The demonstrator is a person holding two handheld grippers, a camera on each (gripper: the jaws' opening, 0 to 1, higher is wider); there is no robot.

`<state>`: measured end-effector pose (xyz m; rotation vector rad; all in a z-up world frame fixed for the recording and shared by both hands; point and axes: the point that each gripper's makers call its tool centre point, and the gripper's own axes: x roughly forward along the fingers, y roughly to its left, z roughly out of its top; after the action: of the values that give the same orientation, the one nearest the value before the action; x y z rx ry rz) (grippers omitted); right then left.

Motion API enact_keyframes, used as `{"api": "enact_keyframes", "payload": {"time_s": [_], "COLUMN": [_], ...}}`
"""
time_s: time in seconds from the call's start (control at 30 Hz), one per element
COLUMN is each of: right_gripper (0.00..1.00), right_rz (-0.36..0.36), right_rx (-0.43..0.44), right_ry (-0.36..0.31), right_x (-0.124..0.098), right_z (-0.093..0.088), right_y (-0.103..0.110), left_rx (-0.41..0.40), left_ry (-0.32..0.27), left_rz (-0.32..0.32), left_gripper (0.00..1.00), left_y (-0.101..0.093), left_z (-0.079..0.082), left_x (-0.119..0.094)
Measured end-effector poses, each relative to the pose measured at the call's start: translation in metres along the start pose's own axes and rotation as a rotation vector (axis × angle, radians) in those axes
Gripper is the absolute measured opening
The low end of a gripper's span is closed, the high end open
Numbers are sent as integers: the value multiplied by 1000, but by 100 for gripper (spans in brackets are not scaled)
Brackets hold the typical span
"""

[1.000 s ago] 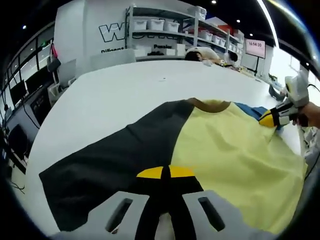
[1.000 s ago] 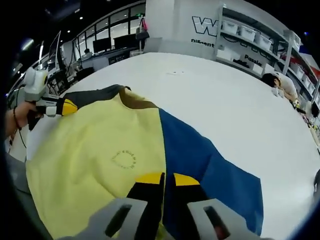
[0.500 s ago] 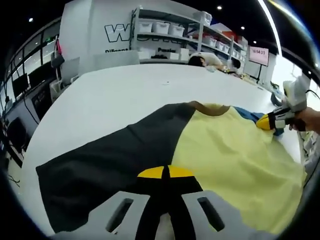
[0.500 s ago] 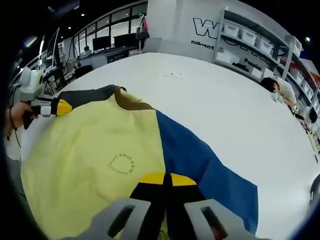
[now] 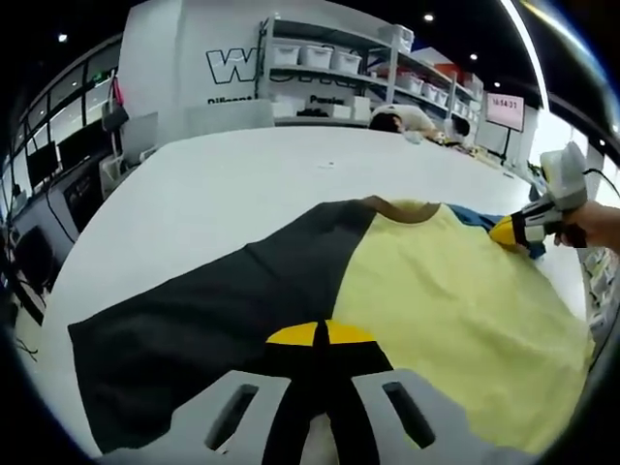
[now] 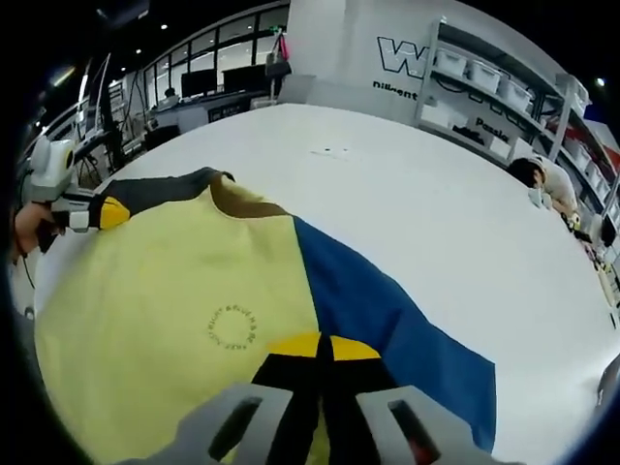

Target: Fold the garment on the visible template until the final outline fits inside the template.

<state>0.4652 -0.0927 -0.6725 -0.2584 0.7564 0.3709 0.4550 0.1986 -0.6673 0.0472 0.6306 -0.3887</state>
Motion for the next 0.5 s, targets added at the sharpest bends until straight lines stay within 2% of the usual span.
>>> {"api": "enact_keyframes", "payload": {"time_s": [0.23,0.33,0.5], "right_gripper": [0,0,0], "right_rz": [1,11,4], "right_rx": [-3,-48,-93], "right_ry": [9,23,16], "right_x": [8,11,20], "right_z": [8,11,19], "right_y": [-4,-5,-11], "left_rx": [-8,-33,-34], "left_ry": [-2,12,2], "left_rz": [6,4,11], "left_gripper": [0,0,0], "left_y": [3,6,9], "left_z": [4,7,12], "left_x": [5,9,15]}}
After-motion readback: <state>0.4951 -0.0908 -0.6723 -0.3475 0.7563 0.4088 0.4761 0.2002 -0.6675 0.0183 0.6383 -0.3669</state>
